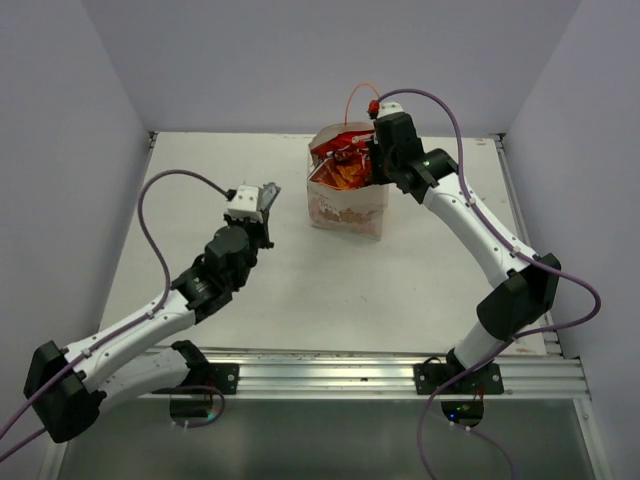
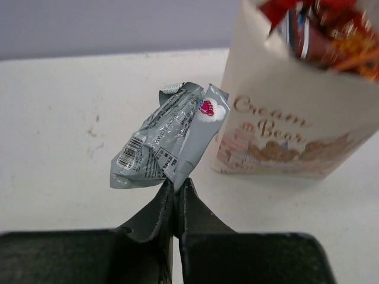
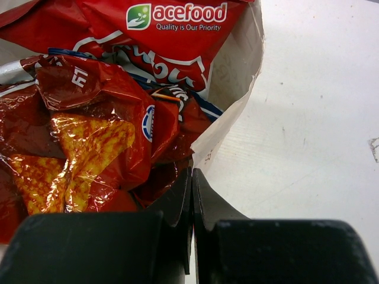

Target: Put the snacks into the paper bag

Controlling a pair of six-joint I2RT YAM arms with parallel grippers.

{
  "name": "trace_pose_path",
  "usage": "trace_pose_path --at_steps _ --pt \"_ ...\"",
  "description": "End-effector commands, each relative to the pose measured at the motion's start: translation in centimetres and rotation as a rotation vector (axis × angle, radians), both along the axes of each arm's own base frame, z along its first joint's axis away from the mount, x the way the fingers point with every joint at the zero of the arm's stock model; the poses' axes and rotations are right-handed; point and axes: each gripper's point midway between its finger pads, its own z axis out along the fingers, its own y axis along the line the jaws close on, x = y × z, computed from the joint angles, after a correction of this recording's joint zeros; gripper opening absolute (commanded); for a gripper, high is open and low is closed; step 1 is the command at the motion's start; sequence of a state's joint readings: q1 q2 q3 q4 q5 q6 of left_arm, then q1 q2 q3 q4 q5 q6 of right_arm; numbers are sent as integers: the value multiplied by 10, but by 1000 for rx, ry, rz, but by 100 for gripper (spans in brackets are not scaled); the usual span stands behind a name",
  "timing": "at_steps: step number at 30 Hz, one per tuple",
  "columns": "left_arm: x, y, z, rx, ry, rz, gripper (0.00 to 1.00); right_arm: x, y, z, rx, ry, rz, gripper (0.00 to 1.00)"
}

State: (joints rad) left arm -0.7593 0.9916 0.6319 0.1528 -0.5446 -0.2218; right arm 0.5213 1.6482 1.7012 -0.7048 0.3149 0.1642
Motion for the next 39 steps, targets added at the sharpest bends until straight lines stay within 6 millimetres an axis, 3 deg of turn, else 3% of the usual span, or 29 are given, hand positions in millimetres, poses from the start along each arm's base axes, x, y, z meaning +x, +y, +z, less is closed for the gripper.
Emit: trace_pose_path --at_steps 1,2,3,5,6,7,8,9,11,14,22,23,24,25,26,28,29,32,35,36,37,39 --pt "9 18 78 -47 -144 102 0 -3 4 19 47 -42 12 0" --pt "15 4 85 -44 -154 54 0 -3 4 18 53 -40 10 0" --pt "21 -5 119 -77 -213 26 0 -2 5 19 58 -42 11 0" --pt "33 -34 133 -89 -235 -62 0 -3 7 20 68 -44 15 0" --pt "37 -44 163 -129 -300 -91 0 -2 7 21 71 -47 14 0" --pt "41 -54 172 -132 -317 -120 0 -2 7 20 70 -44 15 0" --pt "54 -78 158 -100 -289 -179 0 -3 7 21 71 -45 15 0" --pt "59 -90 181 -111 -314 -215 0 -3 8 22 72 -46 17 0" --pt "77 -125 183 -99 -297 -307 0 -4 8 24 74 -51 19 0" --pt "94 -153 167 -91 -238 -362 0 -4 6 27 69 -59 20 0" --pt "102 -177 122 -64 -119 -428 0 -6 0 31 54 -76 9 0" --pt "103 -183 125 -65 -117 -448 18 -7 1 30 58 -74 9 0" --pt "104 -183 123 -51 -102 -449 50 -6 2 29 60 -70 10 0" --pt "105 -182 127 -53 -107 -438 90 -6 3 28 64 -66 14 0" --pt "107 -175 141 -64 -132 -403 99 -6 3 28 66 -66 13 0" --pt "108 -164 166 -87 -194 -353 100 -6 3 28 66 -68 11 0" --pt "108 -150 185 -95 -235 -294 100 -6 3 27 64 -67 11 0" --pt "113 -117 216 -76 -296 -140 100 -5 1 27 59 -69 7 0" --pt "130 -97 206 -10 -257 -33 100 -5 4 26 67 -69 11 0" --pt "140 -84 181 49 -168 -4 100 -5 4 25 66 -65 12 0" --pt "152 -86 158 79 -102 -5 98 -4 4 25 69 -65 11 0" --pt "164 -69 140 84 -7 21 91 -4 4 24 67 -63 11 0"
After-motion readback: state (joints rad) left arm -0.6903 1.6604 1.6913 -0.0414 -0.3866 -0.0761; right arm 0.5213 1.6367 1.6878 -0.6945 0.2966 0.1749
